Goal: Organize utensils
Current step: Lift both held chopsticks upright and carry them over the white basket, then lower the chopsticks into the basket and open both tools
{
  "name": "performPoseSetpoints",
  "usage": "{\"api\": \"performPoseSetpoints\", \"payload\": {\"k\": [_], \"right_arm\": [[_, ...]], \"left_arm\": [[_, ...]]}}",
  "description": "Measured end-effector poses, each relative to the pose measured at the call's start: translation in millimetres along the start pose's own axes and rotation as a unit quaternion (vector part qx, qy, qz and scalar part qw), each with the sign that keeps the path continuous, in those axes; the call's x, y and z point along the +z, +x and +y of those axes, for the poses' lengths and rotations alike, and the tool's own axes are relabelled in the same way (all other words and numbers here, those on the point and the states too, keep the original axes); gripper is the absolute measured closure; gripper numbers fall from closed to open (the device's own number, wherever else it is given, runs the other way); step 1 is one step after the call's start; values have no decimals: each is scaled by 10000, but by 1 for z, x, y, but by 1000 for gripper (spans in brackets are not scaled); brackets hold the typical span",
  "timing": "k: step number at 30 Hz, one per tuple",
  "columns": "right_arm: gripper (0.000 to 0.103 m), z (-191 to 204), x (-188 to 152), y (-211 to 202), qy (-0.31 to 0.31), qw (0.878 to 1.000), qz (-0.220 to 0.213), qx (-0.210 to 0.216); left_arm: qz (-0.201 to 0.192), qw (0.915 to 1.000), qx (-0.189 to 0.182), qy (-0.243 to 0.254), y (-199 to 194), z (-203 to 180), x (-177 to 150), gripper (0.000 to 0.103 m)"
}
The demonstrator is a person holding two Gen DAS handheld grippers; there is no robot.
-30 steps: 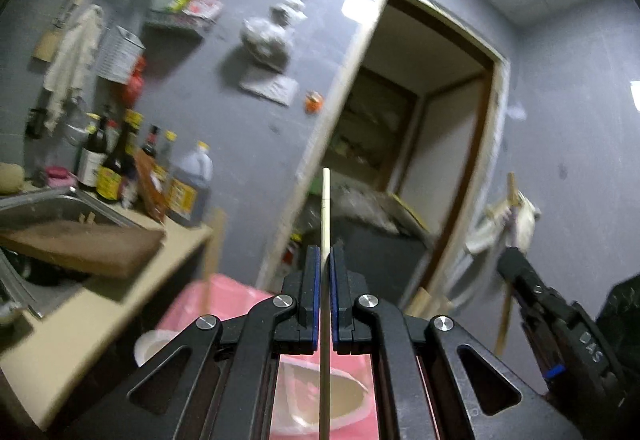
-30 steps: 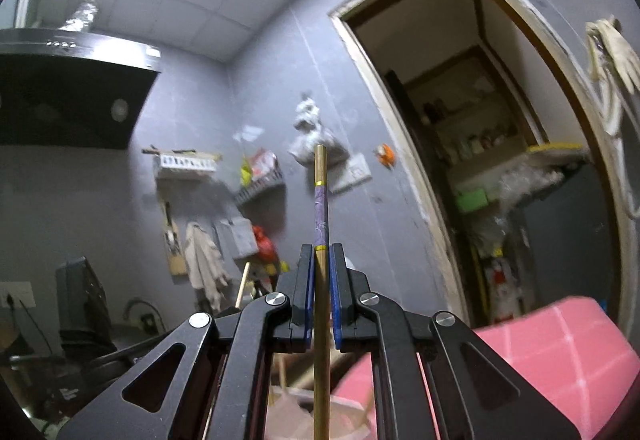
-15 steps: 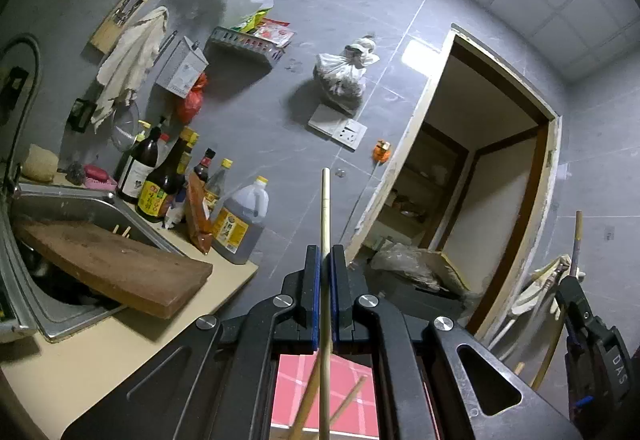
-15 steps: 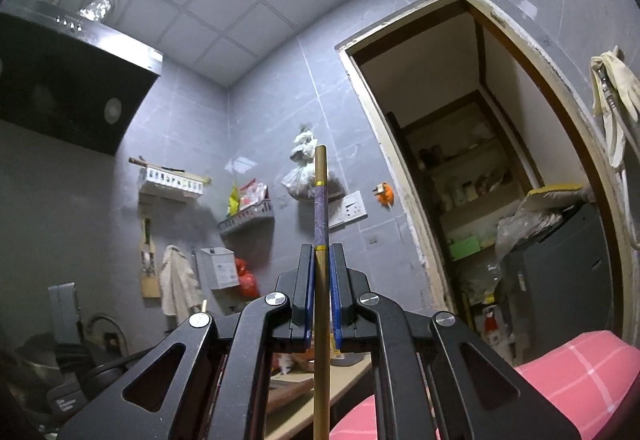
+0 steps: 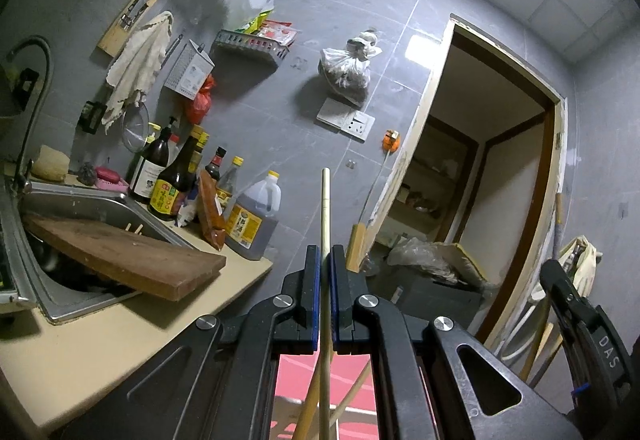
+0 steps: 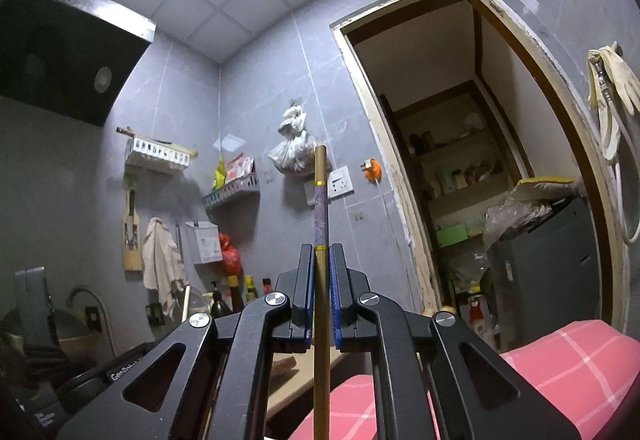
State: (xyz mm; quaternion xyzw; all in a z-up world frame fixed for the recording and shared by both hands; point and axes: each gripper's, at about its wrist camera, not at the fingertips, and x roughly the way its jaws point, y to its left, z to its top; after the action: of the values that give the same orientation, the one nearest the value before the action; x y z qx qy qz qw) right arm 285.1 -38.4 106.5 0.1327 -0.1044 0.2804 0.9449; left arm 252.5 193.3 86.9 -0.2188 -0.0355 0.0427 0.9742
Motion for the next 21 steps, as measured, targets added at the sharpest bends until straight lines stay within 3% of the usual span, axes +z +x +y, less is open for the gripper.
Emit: {"api": "performPoseSetpoints", "payload": {"k": [21], "right_arm": [[97,3,-15,-14,-167,9936,1107,121]], "left_arm": [[743,9951,67,645,-10,-10,-31,100]]}}
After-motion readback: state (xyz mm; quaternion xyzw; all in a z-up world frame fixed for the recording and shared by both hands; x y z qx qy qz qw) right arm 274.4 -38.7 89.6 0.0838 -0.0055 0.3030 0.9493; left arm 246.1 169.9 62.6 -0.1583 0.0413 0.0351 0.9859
